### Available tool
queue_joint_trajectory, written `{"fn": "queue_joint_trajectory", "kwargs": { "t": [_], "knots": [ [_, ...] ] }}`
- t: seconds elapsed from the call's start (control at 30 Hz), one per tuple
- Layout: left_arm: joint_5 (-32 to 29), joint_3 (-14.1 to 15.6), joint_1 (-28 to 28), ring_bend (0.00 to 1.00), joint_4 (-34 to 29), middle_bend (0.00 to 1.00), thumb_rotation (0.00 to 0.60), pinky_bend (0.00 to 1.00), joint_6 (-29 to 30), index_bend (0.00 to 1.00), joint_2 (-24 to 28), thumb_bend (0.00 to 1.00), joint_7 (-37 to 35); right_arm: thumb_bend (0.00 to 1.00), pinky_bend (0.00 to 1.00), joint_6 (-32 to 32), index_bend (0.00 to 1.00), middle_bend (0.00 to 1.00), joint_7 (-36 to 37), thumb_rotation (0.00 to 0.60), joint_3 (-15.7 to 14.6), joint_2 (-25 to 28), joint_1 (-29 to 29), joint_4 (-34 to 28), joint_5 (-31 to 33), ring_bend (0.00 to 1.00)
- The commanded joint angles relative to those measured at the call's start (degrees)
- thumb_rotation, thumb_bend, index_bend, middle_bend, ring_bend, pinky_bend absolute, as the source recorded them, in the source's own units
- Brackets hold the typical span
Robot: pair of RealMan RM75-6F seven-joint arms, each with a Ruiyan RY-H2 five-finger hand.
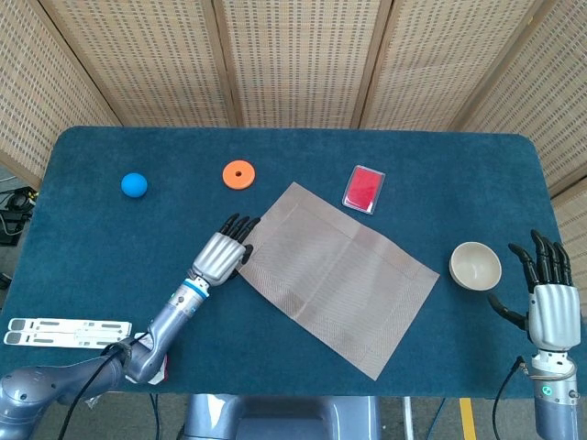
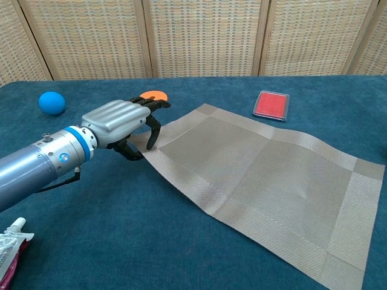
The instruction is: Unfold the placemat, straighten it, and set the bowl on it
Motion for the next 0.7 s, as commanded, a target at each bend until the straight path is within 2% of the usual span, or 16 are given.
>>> {"fn": "queue_joint_trajectory", "kwargs": {
  "t": [0.03, 0.33, 0.7],
  "knots": [
    [0.06, 2.64, 3.29, 0.0, -6.07, 0.0, 0.6, 0.0, 1.37, 0.6, 4.83, 0.64, 3.11, 0.28, 0.0, 0.39, 0.21, 0.0, -0.38, 0.6, -0.32, 0.03, -0.06, -0.46, -0.68, 0.0],
    [0.35, 6.75, 6.68, 0.0, -20.31, 0.0, 0.6, 0.0, 1.33, 0.6, 12.89, 0.64, 9.28, 0.28, 0.0, 0.9, 0.21, 0.0, -1.7, 0.6, -1.16, -0.1, -0.16, -1.43, -2.09, 0.0],
    [5.23, 11.36, 8.13, 0.0, -32.61, 0.0, 0.6, 0.0, 1.07, 0.6, 18.38, 0.64, 10.84, 0.28, 0.0, 1.53, 0.21, 0.0, -1.84, 0.6, -1.22, 0.18, -0.39, -2.11, -2.59, 0.0]
  ]
}}
